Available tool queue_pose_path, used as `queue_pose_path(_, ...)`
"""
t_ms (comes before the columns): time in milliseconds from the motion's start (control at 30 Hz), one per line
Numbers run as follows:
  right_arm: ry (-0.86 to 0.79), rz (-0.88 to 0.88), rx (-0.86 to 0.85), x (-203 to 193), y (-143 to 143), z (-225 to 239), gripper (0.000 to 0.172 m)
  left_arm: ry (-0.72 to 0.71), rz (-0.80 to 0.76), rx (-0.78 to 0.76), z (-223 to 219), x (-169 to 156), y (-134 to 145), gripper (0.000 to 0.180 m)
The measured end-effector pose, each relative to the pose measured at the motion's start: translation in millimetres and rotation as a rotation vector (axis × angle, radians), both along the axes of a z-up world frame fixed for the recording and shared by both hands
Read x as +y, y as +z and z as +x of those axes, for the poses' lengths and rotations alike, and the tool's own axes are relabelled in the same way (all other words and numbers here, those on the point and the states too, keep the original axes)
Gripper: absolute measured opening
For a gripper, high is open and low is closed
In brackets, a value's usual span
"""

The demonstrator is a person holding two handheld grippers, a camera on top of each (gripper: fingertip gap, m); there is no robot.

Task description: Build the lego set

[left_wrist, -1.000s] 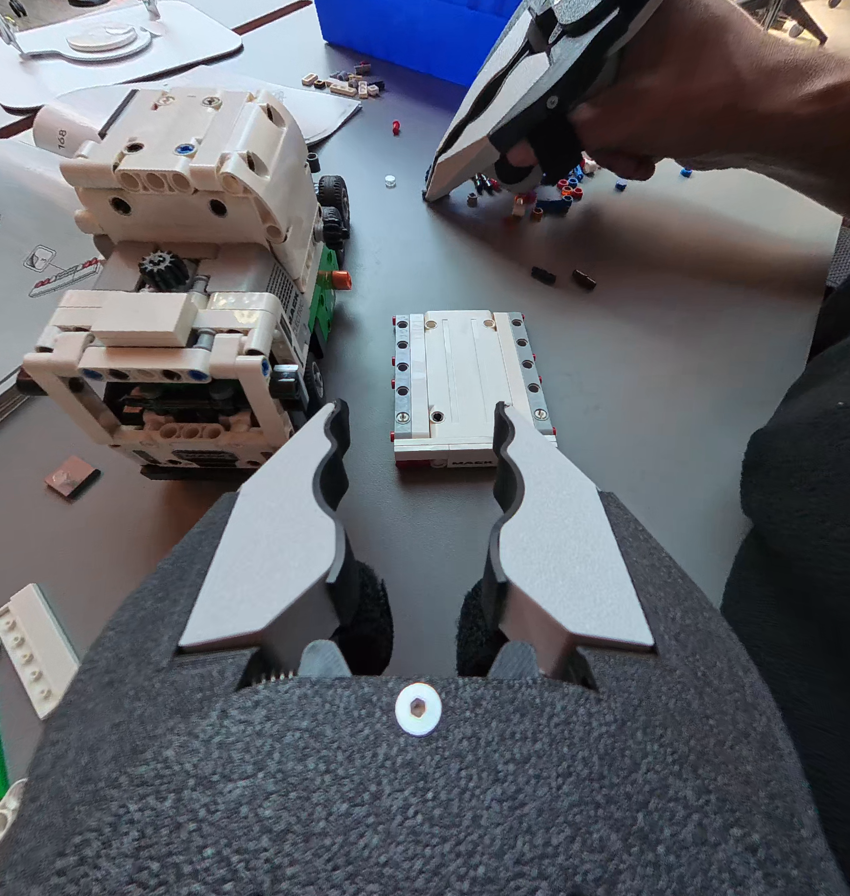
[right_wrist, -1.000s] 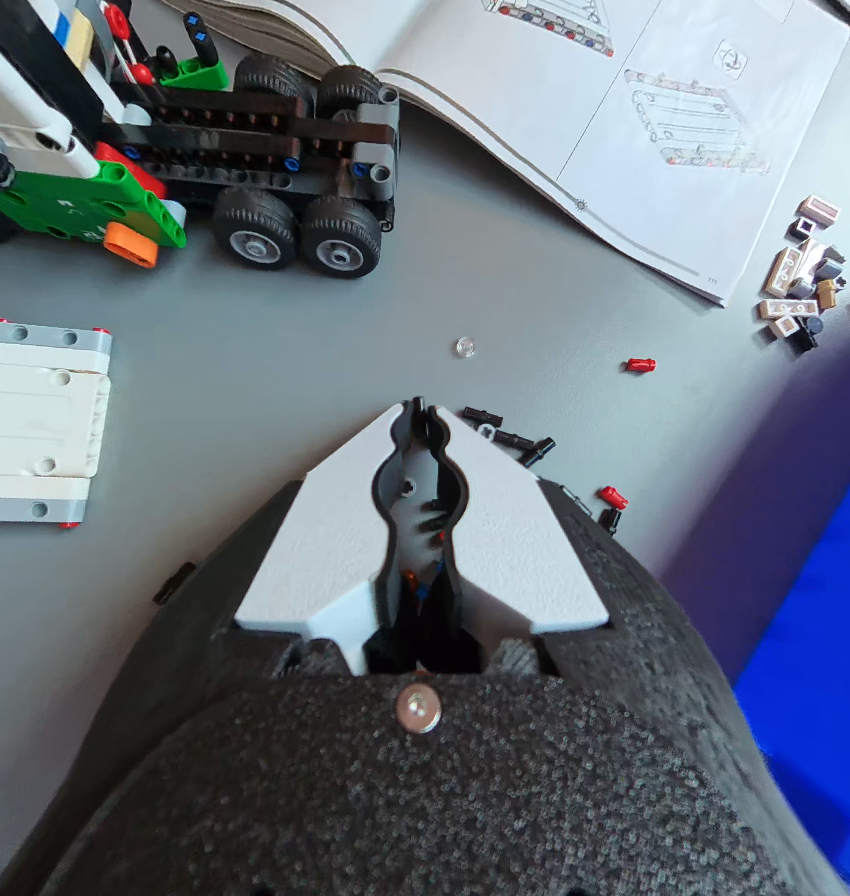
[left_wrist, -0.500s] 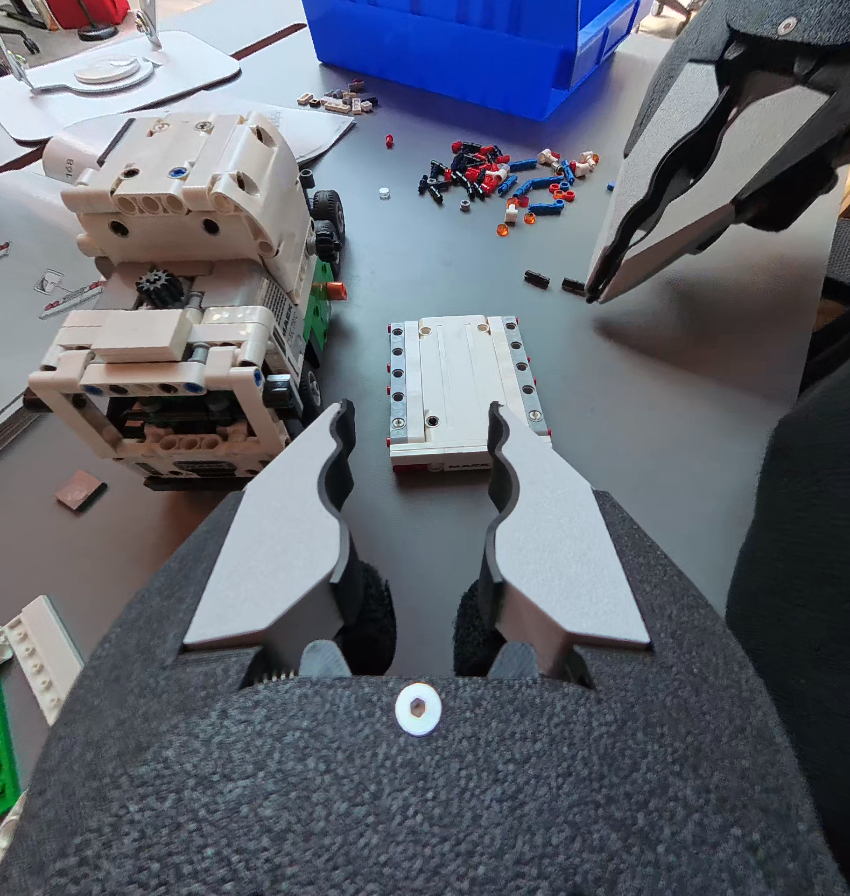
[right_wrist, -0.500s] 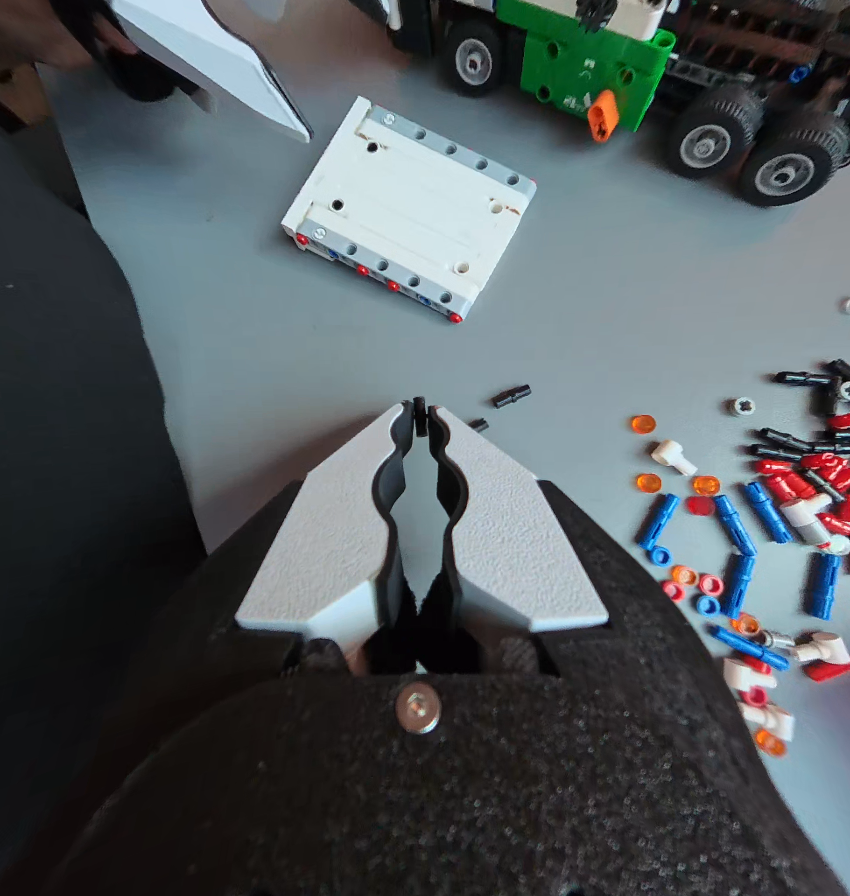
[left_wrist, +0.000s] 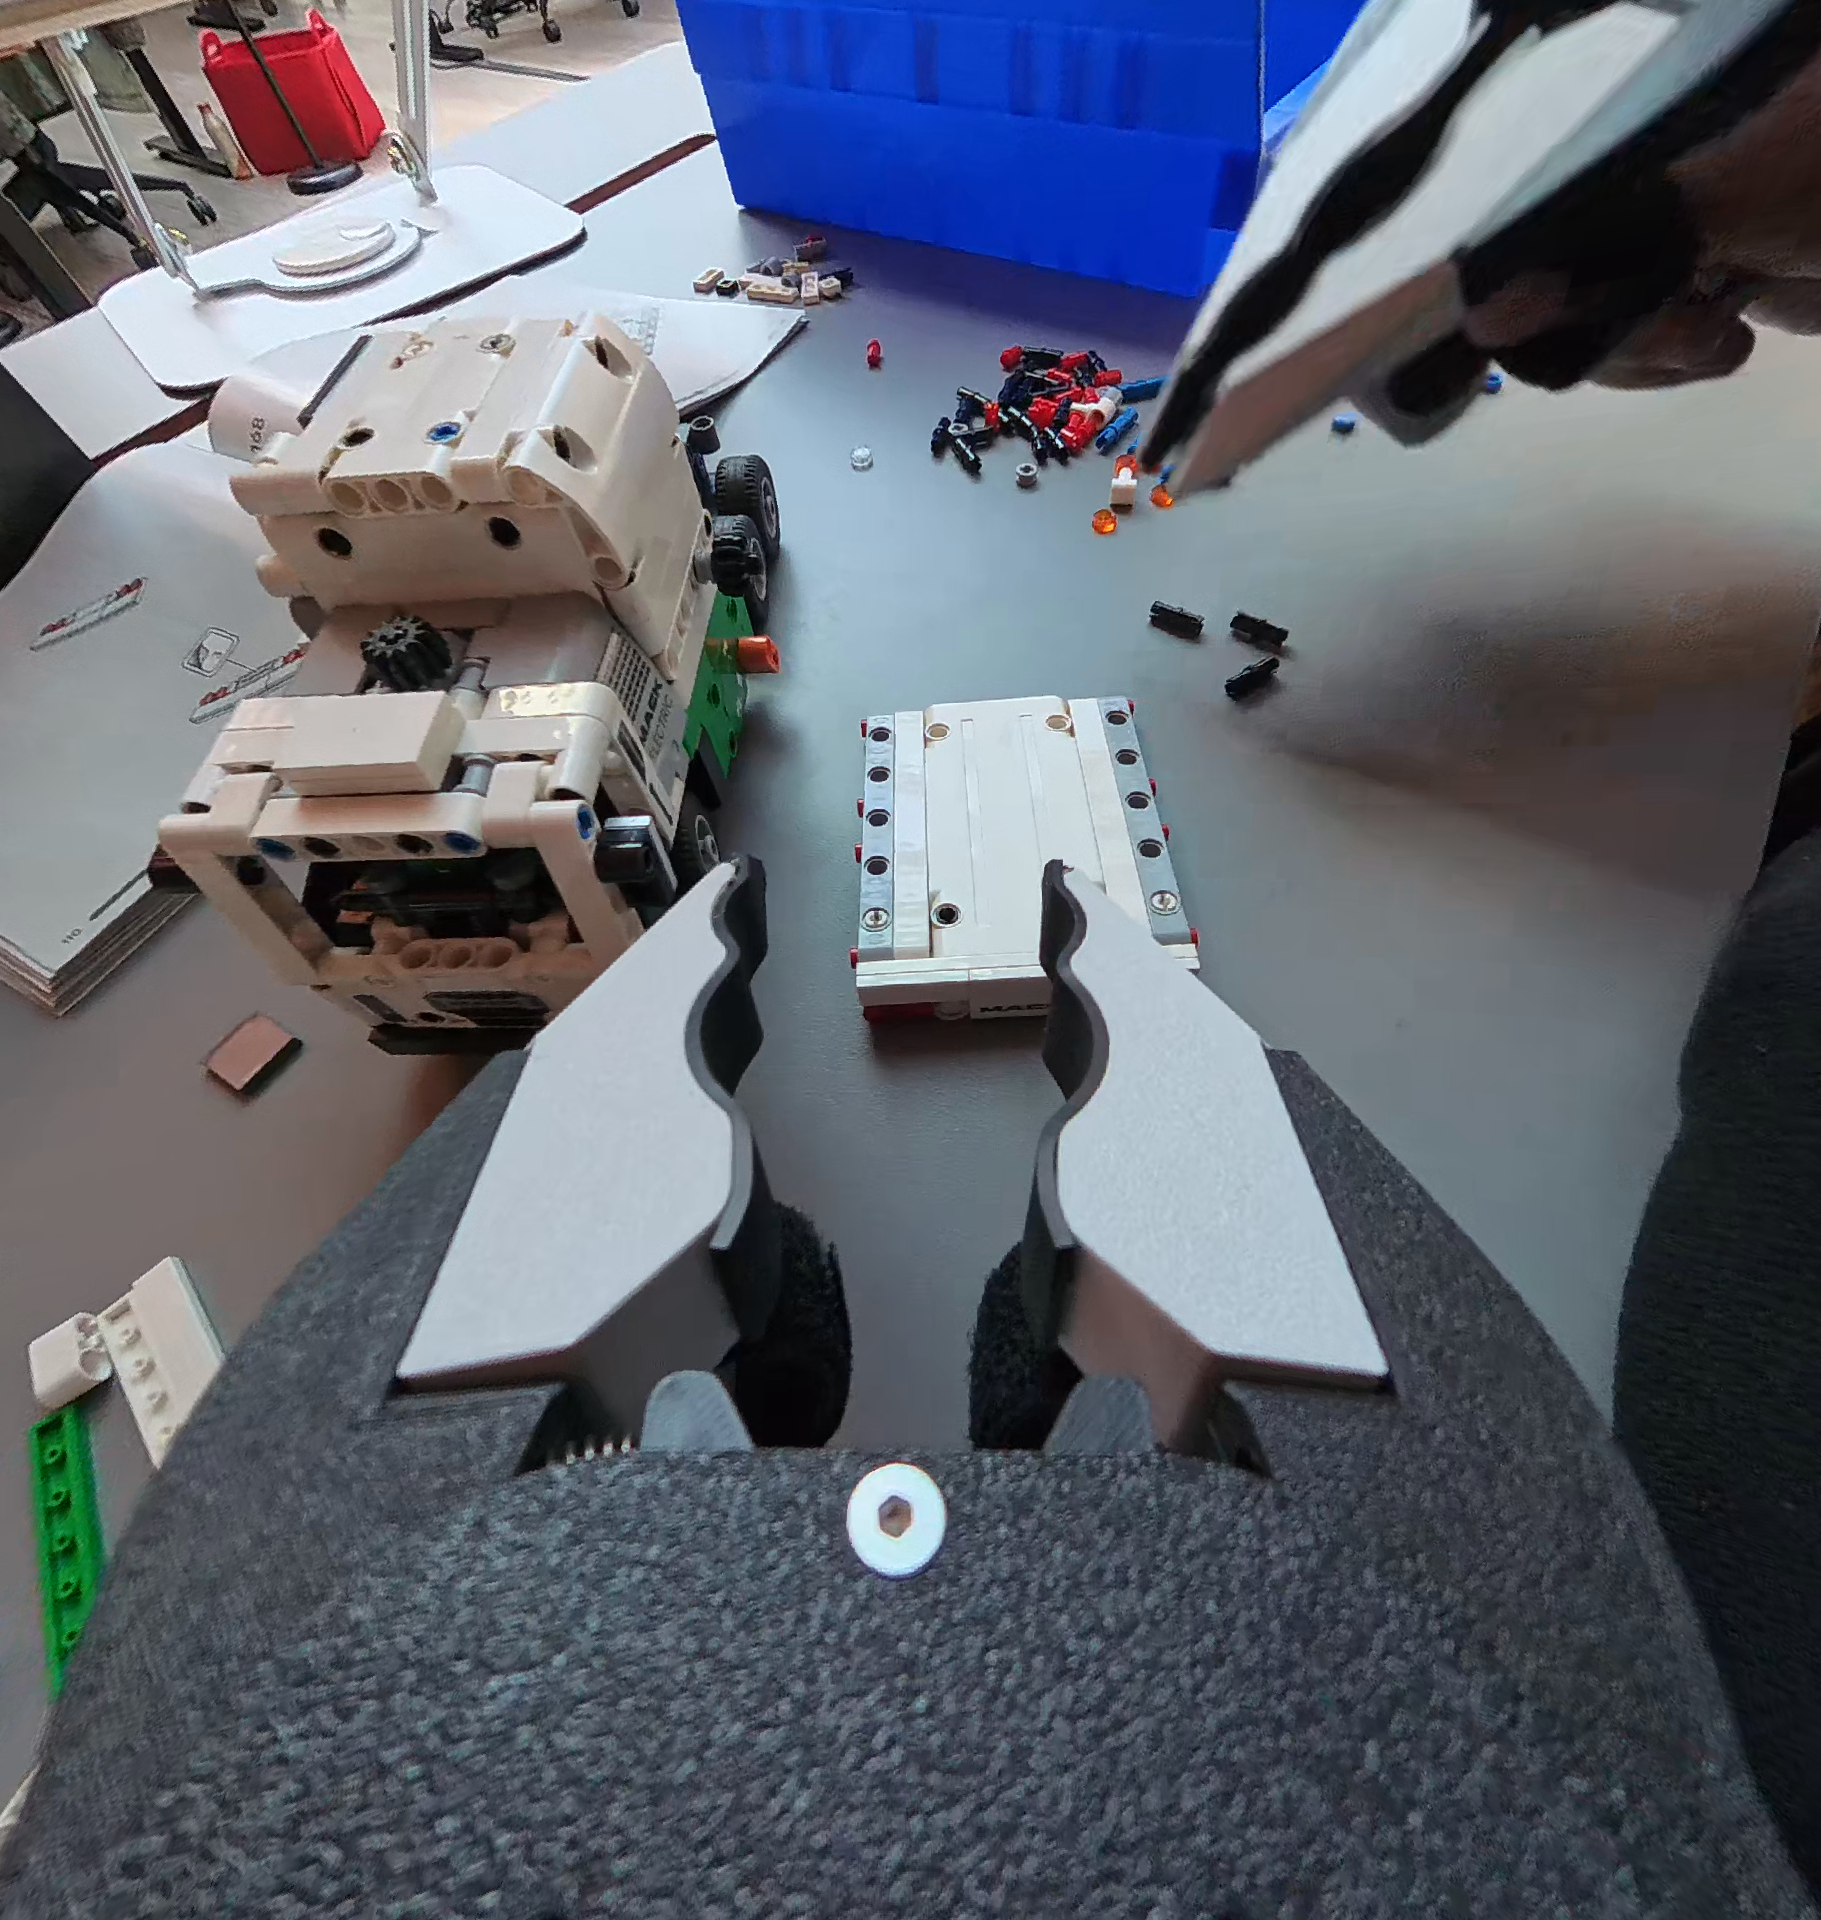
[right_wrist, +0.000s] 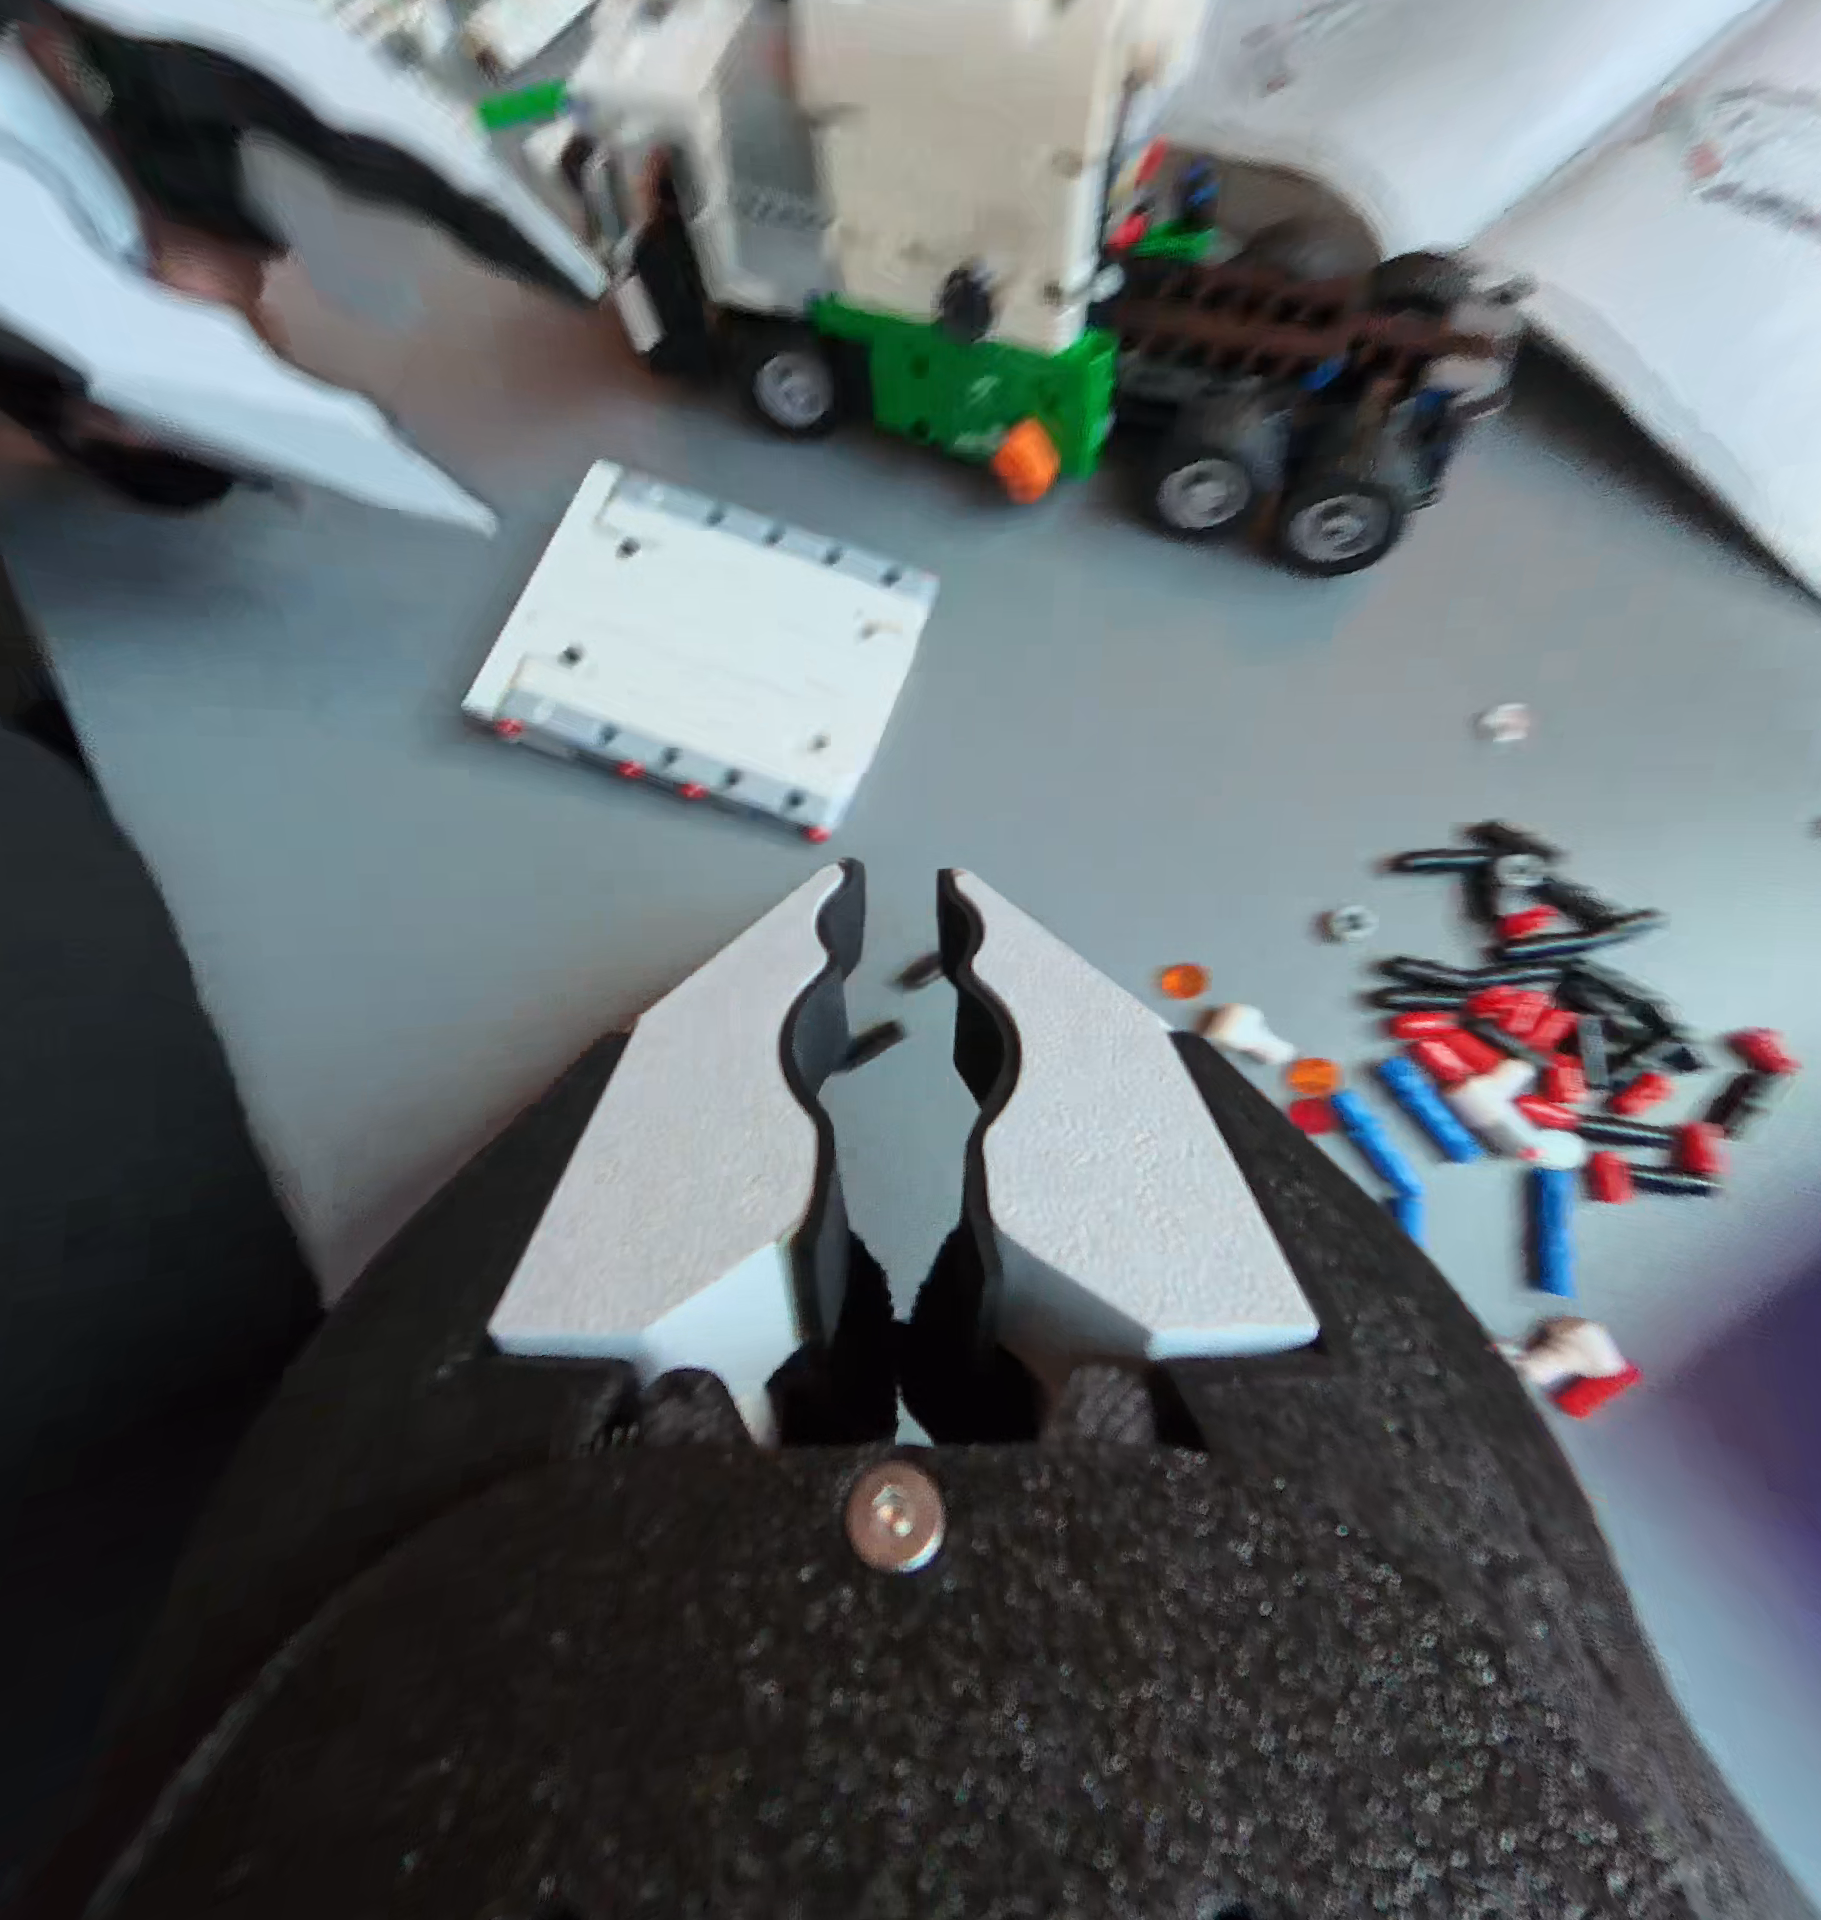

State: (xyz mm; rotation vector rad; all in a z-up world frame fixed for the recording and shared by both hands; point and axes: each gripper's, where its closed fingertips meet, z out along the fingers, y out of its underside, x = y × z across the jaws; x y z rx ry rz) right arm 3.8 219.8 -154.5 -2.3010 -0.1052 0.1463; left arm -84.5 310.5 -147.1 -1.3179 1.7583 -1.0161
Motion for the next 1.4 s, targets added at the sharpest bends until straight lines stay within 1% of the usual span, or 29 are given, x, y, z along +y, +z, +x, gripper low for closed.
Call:
queue_pose_path(33, -0.079, 0.027, -0.024, 5.8, 7.4, 19.9, 0.012, 0.002, 0.000, 0.001, 0.1, 0.2, -0.2, 0.052)
queue_pose_path(100, -0.264, 0.043, -0.057, 14.2, 12.0, 64.9, 0.013, 0.007, 0.002, 0.002, 0.4, 1.0, -0.4, 0.052)
queue_pose_path(133, -0.326, 0.033, -0.045, 17.5, 9.3, 79.9, 0.017, 0.009, 0.001, 0.005, 0.5, 1.3, -0.8, 0.052)
queue_pose_path(200, -0.390, 0.003, -0.020, 24.4, -1.2, 95.1, 0.020, 0.009, -0.004, 0.014, 0.8, 1.5, -1.9, 0.051)
queue_pose_path(300, -0.459, -0.071, -0.117, 24.9, -17.1, 111.6, 0.018, 0.006, -0.018, 0.019, 0.9, 1.6, -2.2, 0.052)
queue_pose_path(467, -0.492, -0.165, -0.119, 25.0, -35.5, 114.2, 0.018, -0.018, -0.023, 0.056, 1.3, -1.7, -7.6, 0.052)
queue_pose_path(533, -0.494, -0.154, -0.120, 26.6, -35.0, 114.6, 0.016, -0.026, -0.021, 0.068, 1.3, -3.2, -9.5, 0.052)
queue_pose_path(633, -0.479, -0.150, -0.117, 29.3, -35.3, 114.1, 0.008, -0.036, -0.029, 0.091, 1.5, -4.4, -12.9, 0.052)
queue_pose_path(767, -0.448, -0.146, -0.136, 28.8, -35.1, 113.6, 0.004, -0.029, -0.047, 0.094, 1.8, -2.7, -12.6, 0.052)
queue_pose_path(833, -0.412, -0.134, -0.147, 29.4, -33.9, 110.1, 0.004, -0.021, -0.054, 0.095, 2.3, -1.3, -12.5, 0.052)
queue_pose_path(900, -0.325, -0.071, -0.119, 35.0, -24.9, 97.1, 0.004, -0.032, -0.065, 0.101, 2.1, -2.6, -13.0, 0.041)
queue_pose_path(933, -0.281, -0.032, -0.114, 36.5, -18.0, 90.3, 0.004, -0.036, -0.070, 0.102, 2.0, -3.0, -13.0, 0.040)
queue_pose_path(967, -0.247, 0.005, -0.131, 35.1, -10.8, 85.9, 0.004, -0.033, -0.075, 0.102, 2.0, -2.5, -12.8, 0.042)
queue_pose_path(1033, -0.145, 0.067, -0.181, 27.5, -0.9, 71.2, 0.004, -0.017, -0.092, 0.099, 2.6, 0.6, -11.8, 0.051)
queue_pose_path(1100, -0.141, 0.094, -0.222, 15.7, 1.8, 67.5, 0.004, -0.001, -0.117, 0.105, 3.5, 3.7, -12.0, 0.057)
queue_pose_path(1133, -0.139, 0.095, -0.197, 9.6, 0.3, 63.8, 0.004, 0.001, -0.128, 0.112, 3.9, 4.3, -12.7, 0.058)
queue_pose_path(1200, -0.098, 0.112, -0.072, -1.2, -1.6, 46.0, 0.004, 0.001, -0.135, 0.128, 4.1, 4.3, -14.9, 0.060)
queue_pose_path(1267, -0.068, 0.130, 0.003, -12.0, -2.7, 32.0, 0.004, 0.002, -0.121, 0.138, 4.5, 3.9, -17.1, 0.060)
queue_pose_path(1333, -0.031, 0.083, 0.028, -24.8, -12.1, 20.9, 0.004, 0.006, -0.111, 0.139, 4.7, 4.0, -17.8, 0.061)
queue_pose_path(1400, 0.013, 0.075, 0.036, -33.8, -16.8, 9.7, 0.004, 0.006, -0.118, 0.128, 4.4, 4.5, -15.8, 0.060)
